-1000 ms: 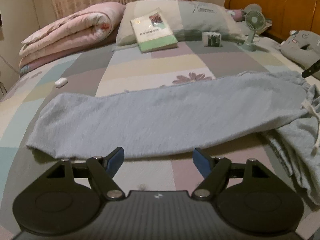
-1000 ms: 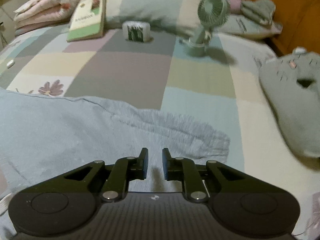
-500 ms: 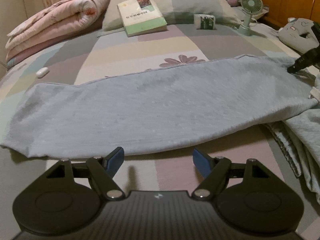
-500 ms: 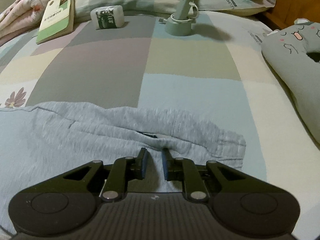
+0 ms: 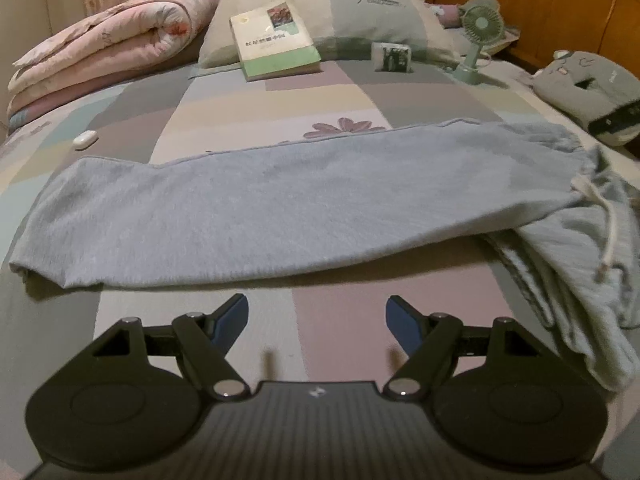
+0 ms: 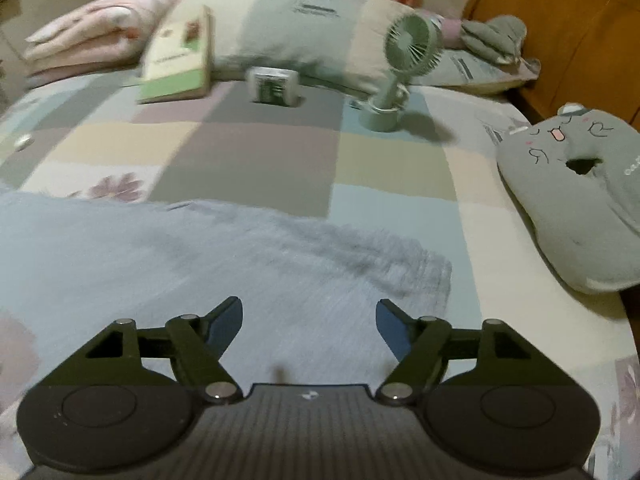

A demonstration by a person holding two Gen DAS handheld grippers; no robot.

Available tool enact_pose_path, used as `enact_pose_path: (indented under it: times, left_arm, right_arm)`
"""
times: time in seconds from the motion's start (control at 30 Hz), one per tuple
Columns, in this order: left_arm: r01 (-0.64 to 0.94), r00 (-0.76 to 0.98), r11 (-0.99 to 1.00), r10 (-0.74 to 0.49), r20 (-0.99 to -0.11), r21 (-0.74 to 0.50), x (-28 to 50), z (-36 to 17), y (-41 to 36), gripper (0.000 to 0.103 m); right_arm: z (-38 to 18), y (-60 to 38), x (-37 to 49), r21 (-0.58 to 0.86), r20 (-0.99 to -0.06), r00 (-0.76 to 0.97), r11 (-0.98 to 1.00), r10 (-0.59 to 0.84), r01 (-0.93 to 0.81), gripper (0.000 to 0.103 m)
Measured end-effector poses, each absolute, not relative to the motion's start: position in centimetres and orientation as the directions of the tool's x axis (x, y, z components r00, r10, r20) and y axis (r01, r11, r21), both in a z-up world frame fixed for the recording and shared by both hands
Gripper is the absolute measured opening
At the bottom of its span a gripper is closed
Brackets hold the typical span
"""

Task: Fold clothes
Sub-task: 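Release the pant leg with the right gripper and withdraw both grippers, then slide the left gripper under the stretched pant leg edge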

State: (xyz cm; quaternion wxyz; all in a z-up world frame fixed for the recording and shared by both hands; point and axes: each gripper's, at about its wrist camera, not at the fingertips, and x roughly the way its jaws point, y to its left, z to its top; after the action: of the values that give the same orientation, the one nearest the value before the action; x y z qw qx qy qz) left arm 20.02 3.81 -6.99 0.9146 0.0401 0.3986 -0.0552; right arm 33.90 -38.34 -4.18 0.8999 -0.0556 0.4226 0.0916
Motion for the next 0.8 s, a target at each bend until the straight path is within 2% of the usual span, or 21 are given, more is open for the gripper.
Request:
enact_pose_path:
  times: [0.13,0.33,0.5,0.8]
  left_arm:
    - [0.172,0.67,0.985,-0.108,-0.734,0.013,18.4,-6.5,3.0,0.078]
    - [0.238,0.631,0.971,-0.164,-0.759,-0.012,17.2,-7.2,1.6,0.078]
    - [0.247,0.596,0.969,-0.137,-0.791,0.019,17.7,-8.6,1.0,0.078]
    - [0.227,0.597,0.97,-0.067,-0.799,0.089,19.6,-9.5,1.5,0.078]
  right_arm:
    - [-3.4,-36.9,27.4,-0.012,-0.752,0.643,0.971,0.147,-0.237,0.092]
    - [-4.7,-34.4,18.8,0.098,-0.709,0.67,0.971,0.221,-0.216,0.093]
    - [-6.6,-31.9,13.8,0.169,-0.661,0.704,0.966,0.259,-0.197,0.098]
    - [-8.0,-30.5,12.4,0.189,-0.67,0.685,0.958,0.285,-0.214,0.099]
